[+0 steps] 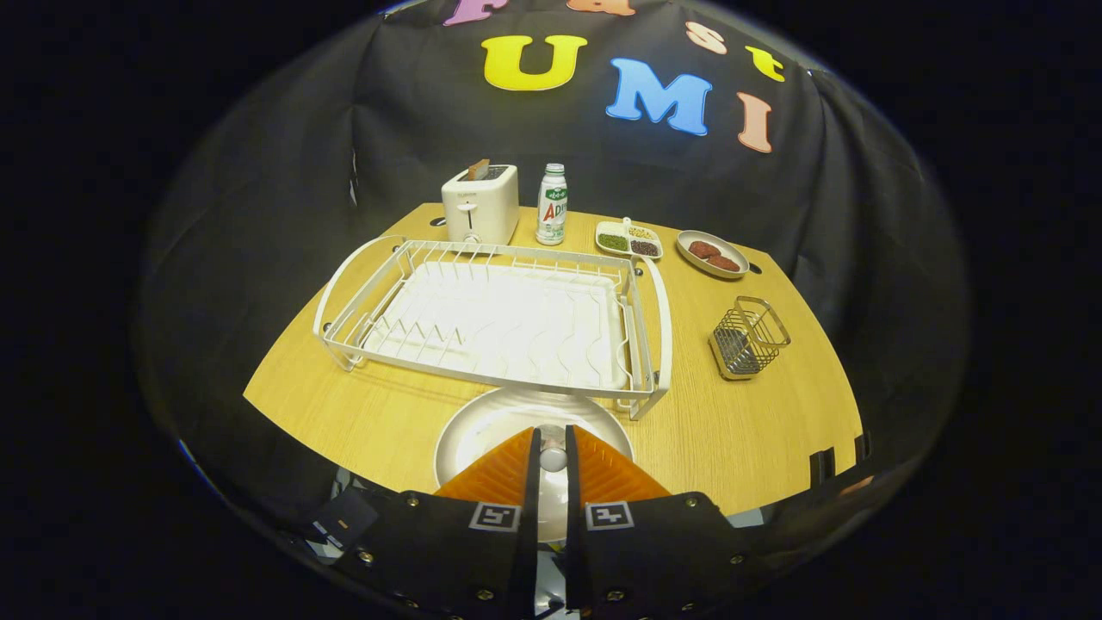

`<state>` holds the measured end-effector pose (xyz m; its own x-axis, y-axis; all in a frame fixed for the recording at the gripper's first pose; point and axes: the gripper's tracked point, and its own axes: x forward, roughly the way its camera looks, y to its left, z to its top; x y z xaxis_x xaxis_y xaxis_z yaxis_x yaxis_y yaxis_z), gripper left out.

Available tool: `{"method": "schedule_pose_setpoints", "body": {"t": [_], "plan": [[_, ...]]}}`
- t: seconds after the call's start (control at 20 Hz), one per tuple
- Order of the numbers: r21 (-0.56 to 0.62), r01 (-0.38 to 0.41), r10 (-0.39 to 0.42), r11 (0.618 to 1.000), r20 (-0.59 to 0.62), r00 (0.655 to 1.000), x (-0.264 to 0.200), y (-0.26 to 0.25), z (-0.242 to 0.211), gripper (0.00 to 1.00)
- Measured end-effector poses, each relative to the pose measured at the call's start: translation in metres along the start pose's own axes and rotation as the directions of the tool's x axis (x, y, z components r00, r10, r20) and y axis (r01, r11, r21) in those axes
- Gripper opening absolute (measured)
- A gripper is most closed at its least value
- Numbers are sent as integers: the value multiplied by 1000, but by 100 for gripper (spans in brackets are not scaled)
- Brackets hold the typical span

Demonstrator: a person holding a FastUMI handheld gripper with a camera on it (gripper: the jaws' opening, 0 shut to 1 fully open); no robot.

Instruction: Take the plate from the dish rack, then take the spoon from the basket and place it into the plate.

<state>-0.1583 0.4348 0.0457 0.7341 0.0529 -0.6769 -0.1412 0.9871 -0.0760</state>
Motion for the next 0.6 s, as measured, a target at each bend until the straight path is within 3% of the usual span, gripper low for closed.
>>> {"method": "schedule_pose_setpoints", "body": {"t": [0.2,0.25,0.6], "plan": [[7,17,-17,1000,6,1000,0,-7,3,15],[12,18,-18,1000,14,1000,1,-8,5,25],[25,15,-15,1000,17,1000,0,-10,7,26]]}}
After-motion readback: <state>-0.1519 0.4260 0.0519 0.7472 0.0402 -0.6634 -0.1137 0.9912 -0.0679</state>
